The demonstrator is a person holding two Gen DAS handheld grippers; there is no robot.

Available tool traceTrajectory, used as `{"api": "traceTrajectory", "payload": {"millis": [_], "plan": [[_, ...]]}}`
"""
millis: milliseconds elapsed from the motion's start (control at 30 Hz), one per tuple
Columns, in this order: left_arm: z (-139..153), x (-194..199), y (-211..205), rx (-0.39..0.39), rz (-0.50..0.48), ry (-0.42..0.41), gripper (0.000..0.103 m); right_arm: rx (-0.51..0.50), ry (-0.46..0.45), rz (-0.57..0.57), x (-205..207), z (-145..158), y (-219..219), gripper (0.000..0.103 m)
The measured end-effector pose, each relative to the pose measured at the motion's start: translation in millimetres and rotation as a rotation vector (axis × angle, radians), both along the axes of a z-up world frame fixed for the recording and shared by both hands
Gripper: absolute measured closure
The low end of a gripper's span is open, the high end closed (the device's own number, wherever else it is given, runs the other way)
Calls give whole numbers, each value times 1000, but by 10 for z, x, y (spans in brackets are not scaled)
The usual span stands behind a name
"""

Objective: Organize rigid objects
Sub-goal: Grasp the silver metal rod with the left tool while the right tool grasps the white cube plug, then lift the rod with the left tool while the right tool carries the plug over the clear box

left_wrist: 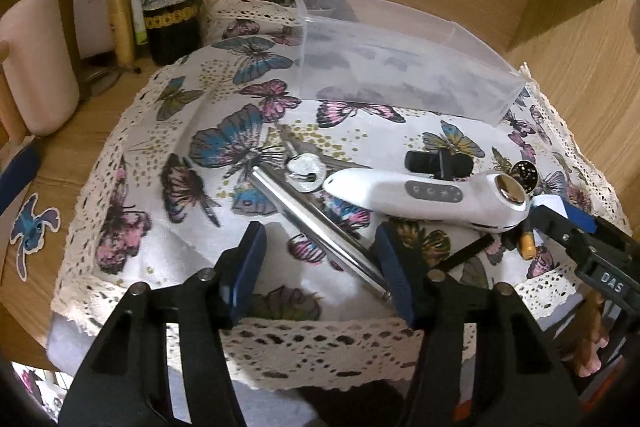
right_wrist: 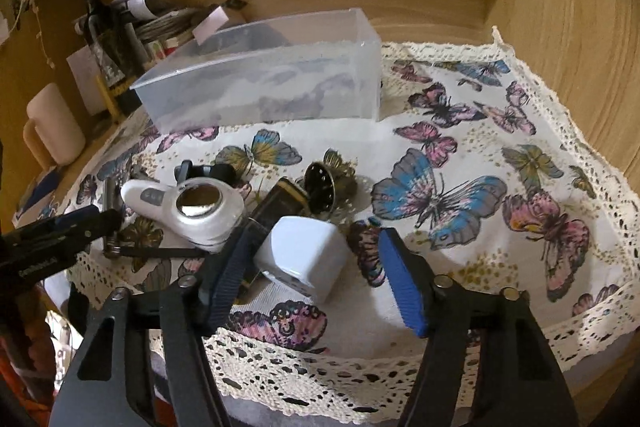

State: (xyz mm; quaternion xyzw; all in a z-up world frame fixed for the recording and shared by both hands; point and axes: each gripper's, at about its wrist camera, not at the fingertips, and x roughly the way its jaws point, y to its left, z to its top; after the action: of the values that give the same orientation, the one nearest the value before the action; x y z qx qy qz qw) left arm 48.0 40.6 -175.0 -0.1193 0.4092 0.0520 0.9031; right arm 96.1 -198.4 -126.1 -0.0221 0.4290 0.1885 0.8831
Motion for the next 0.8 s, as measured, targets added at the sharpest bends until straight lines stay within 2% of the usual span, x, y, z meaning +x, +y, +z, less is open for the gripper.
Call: {"api": "traceTrajectory", "payload": {"millis": [167,233,267,433,600,800], "plan": [[3,-51,101,2,13,6,60,34,19,-14,38,-17,-62,54],[-2,-47,117,0,17,5,62,27,13,-16,31,-15,-66,56],[-5,-38,113,8,24,1,66,25,8,-17,21,-17,-67,56],[-47,13,52,105,50,-28,86,-12,-37,-36,-19,1,-75,56],[-37,9,57,105,37,-38,88,4,-62,-55,6,73,-129,56],[66,-53,103,96,43,-73,88,15,-133,-58,14,239,-118,56]]}}
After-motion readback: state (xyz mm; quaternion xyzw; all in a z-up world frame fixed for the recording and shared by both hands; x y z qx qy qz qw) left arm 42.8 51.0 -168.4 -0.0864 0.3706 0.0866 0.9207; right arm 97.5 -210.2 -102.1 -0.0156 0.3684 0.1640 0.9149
